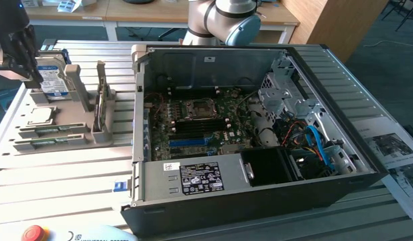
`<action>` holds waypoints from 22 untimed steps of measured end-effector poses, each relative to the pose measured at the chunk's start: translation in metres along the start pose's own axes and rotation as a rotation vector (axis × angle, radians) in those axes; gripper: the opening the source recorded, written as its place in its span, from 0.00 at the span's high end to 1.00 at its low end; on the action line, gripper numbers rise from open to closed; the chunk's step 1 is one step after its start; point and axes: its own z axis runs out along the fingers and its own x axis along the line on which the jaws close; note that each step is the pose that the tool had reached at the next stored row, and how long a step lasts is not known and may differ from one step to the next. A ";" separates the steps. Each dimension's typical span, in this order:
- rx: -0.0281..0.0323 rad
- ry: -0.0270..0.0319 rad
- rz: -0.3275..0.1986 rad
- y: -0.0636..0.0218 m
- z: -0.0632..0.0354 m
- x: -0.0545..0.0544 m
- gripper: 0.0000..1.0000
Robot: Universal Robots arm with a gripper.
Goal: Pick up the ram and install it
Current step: 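Pick up the ram and move it above insertion slot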
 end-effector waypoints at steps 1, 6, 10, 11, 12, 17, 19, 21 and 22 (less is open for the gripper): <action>-0.0002 0.0001 0.000 -0.0001 0.0016 0.000 0.76; -0.0001 0.0000 0.000 -0.0005 0.0104 0.000 0.76; -0.0002 0.0000 0.000 -0.0008 0.0176 0.000 0.76; -0.0001 -0.0001 0.000 -0.0009 0.0194 0.000 0.76; -0.0001 0.0000 0.000 -0.0010 0.0212 0.000 0.76; -0.0001 -0.0001 0.000 -0.0012 0.0270 0.002 0.76; -0.0001 -0.0001 0.000 -0.0011 0.0270 0.005 0.76; -0.0001 -0.0001 0.000 -0.0010 0.0270 0.007 0.76; -0.0001 -0.0001 0.000 -0.0010 0.0271 0.008 0.76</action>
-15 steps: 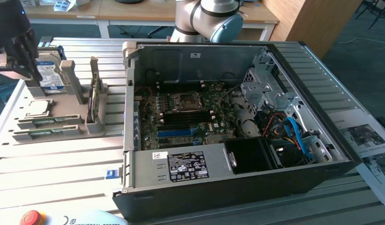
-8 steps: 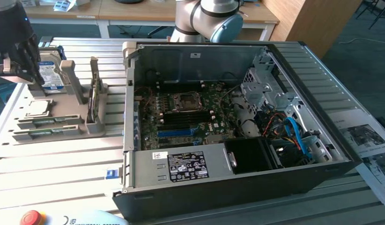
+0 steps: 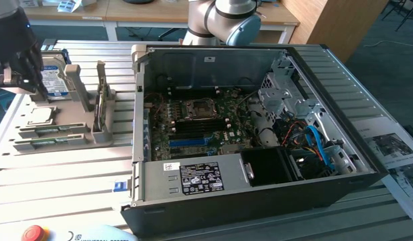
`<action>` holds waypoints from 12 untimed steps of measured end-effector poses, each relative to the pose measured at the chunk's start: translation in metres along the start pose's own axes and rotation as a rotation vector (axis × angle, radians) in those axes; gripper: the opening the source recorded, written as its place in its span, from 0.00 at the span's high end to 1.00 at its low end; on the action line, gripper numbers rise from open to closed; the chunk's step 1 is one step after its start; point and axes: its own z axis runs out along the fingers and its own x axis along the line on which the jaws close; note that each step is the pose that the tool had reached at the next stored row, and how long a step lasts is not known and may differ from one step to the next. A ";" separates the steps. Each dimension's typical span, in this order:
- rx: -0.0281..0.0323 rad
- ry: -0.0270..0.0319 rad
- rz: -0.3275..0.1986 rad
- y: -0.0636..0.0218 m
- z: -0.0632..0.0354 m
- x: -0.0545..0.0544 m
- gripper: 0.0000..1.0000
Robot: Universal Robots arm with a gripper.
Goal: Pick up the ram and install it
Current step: 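Pick up the ram and move it above insertion slot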
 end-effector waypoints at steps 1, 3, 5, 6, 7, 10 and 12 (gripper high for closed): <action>0.0000 0.0000 0.000 0.0000 0.0000 0.001 0.76; -0.0001 0.0001 0.000 0.0001 -0.0001 0.003 0.76; -0.0001 0.0000 0.000 0.0001 -0.0001 0.006 0.76; -0.0001 0.0000 0.000 0.0002 -0.0001 0.007 0.76; 0.0000 0.0000 0.000 0.0002 -0.0002 0.009 0.76; 0.0000 0.0000 0.000 0.0002 -0.0002 0.010 0.76; -0.0001 0.0000 0.000 0.0002 -0.0002 0.010 0.76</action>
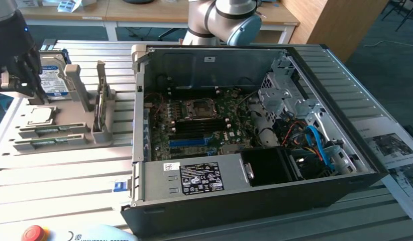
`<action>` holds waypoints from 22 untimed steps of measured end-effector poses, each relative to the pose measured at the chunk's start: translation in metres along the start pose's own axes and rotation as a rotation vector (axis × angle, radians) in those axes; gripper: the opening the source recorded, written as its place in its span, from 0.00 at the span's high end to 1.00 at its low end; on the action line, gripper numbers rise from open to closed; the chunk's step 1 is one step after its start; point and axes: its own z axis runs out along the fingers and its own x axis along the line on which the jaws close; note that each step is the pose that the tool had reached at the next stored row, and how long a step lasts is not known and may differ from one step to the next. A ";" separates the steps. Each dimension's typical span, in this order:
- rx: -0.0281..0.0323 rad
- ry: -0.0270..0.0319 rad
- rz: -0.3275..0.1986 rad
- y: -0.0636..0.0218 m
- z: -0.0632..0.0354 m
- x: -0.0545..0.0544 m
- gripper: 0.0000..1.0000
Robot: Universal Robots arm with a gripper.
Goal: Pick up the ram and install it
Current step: 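Pick up the ram and move it above insertion slot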
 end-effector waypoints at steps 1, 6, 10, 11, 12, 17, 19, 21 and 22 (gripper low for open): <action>0.0000 0.0000 0.000 0.0000 0.0000 0.000 0.76; -0.0001 0.0000 0.000 -0.0001 0.0047 0.000 0.76; 0.0001 -0.0001 0.000 -0.0004 0.0106 0.000 0.76; 0.0000 0.0000 0.000 -0.0005 0.0120 0.001 0.76; 0.0000 0.0000 0.000 -0.0006 0.0135 0.001 0.76; 0.0000 0.0000 0.000 -0.0009 0.0213 0.001 0.76; 0.0001 -0.0001 0.000 -0.0011 0.0243 0.001 0.76; 0.0000 0.0000 0.000 -0.0012 0.0271 0.001 0.76; 0.0000 0.0000 0.000 -0.0012 0.0286 0.001 0.76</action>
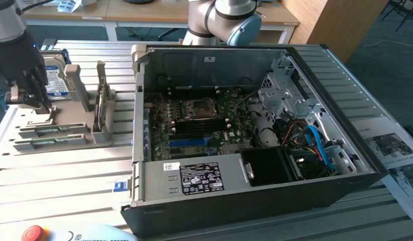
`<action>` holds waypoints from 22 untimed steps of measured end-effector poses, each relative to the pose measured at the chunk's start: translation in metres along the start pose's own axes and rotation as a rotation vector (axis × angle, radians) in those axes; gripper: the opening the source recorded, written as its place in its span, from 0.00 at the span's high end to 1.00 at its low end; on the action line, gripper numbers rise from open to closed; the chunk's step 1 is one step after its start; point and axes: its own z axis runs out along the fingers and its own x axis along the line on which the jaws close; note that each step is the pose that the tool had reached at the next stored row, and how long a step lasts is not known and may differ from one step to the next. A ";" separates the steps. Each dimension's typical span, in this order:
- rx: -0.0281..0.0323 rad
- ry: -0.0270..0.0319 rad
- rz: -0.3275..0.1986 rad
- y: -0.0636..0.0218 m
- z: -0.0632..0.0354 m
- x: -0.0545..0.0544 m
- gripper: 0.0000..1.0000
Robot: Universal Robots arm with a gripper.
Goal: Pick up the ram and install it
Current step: 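Pick up the ram and move it above insertion slot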
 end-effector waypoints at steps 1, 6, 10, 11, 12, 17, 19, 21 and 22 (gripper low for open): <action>0.0001 -0.0001 0.000 -0.0001 0.0014 0.000 0.76; 0.0001 -0.0001 0.000 -0.0003 0.0070 0.000 0.76; -0.0001 0.0000 0.000 -0.0003 0.0070 0.000 0.76; 0.0000 0.0000 0.000 -0.0003 0.0071 0.000 0.76; 0.0002 -0.0001 0.000 -0.0004 0.0072 0.001 0.76; 0.0000 0.0000 0.000 -0.0002 0.0069 0.006 0.76; 0.0000 0.0000 0.000 -0.0002 0.0069 0.007 0.76; 0.0000 0.0000 0.000 -0.0002 0.0069 0.007 0.76; 0.0001 -0.0001 0.000 -0.0002 0.0070 0.007 0.76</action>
